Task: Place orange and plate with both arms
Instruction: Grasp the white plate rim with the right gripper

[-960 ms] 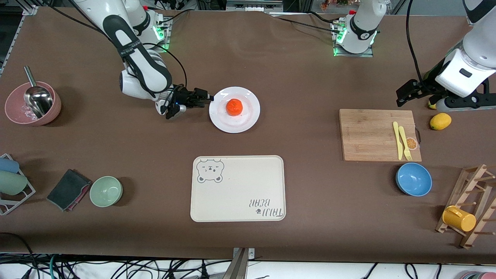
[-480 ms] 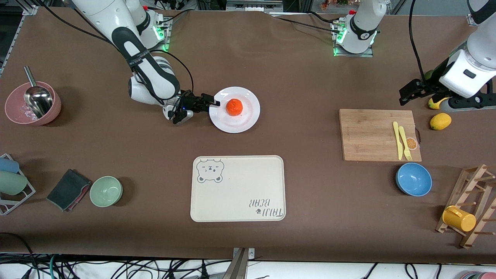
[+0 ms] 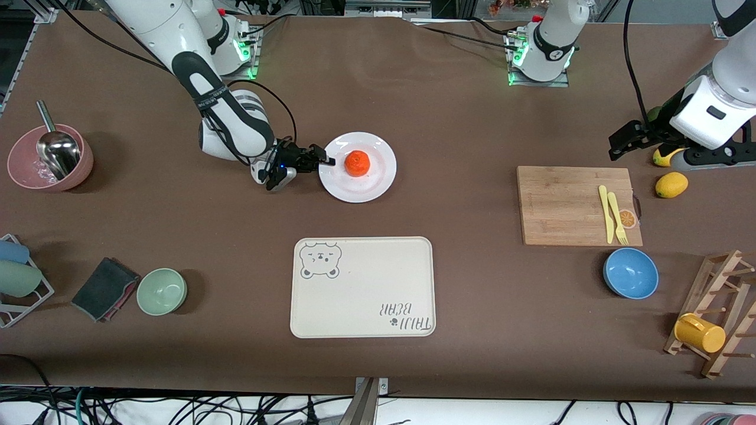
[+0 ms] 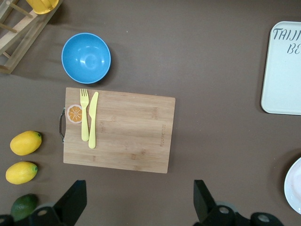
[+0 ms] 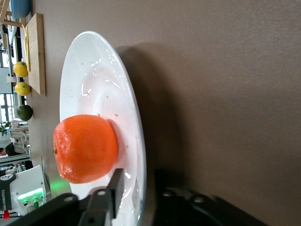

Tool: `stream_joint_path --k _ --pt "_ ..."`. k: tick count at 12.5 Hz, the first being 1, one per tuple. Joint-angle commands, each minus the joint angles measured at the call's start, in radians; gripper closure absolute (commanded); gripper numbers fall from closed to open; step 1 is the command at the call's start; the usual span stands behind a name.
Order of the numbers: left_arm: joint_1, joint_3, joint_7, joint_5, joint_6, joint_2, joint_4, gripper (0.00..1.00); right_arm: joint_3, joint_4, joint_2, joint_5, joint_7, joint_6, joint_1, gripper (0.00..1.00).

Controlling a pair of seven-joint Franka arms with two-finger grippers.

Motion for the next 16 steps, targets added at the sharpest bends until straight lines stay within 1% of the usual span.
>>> stream_joint_path --k 1,2,3,4,6,7,12,16 --pt "0.005 0.000 0.029 -0.008 -0.011 -0.013 -0.007 0.00 0.004 0.018 0.022 0.025 -0.044 0.011 0.002 0.81" --pt "0.005 0.000 0.029 -0.008 -0.011 -0.013 -0.007 0.00 0.004 0.018 0.022 0.026 -0.053 0.010 -0.001 0.87" --pt "0.005 0.000 0.029 -0.008 -0.011 -0.013 -0.007 0.00 0.004 0.018 0.024 0.026 -0.056 0.010 -0.001 0.87" --pt "0.005 0.000 0.029 -0.008 -0.011 -0.013 -0.007 0.00 0.004 0.018 0.025 0.028 -0.064 0.010 -0.002 0.91" --pt "0.007 0.000 0.029 -0.008 -0.011 -0.013 -0.008 0.00 0.002 0.018 0.025 0.028 -0.070 0.010 -0.004 0.93" --pt "0.007 0.002 0.029 -0.008 -0.011 -0.013 -0.008 0.00 0.002 0.018 0.028 0.028 -0.070 0.008 -0.004 0.99" --pt "0.007 0.000 0.029 -0.008 -0.011 -0.013 -0.008 0.00 -0.001 0.031 0.030 0.029 -0.043 0.007 -0.008 1.00" --pt "0.007 0.000 0.029 -0.008 -0.011 -0.013 -0.007 0.00 -0.001 0.101 0.028 0.014 0.188 -0.001 -0.012 1.00"
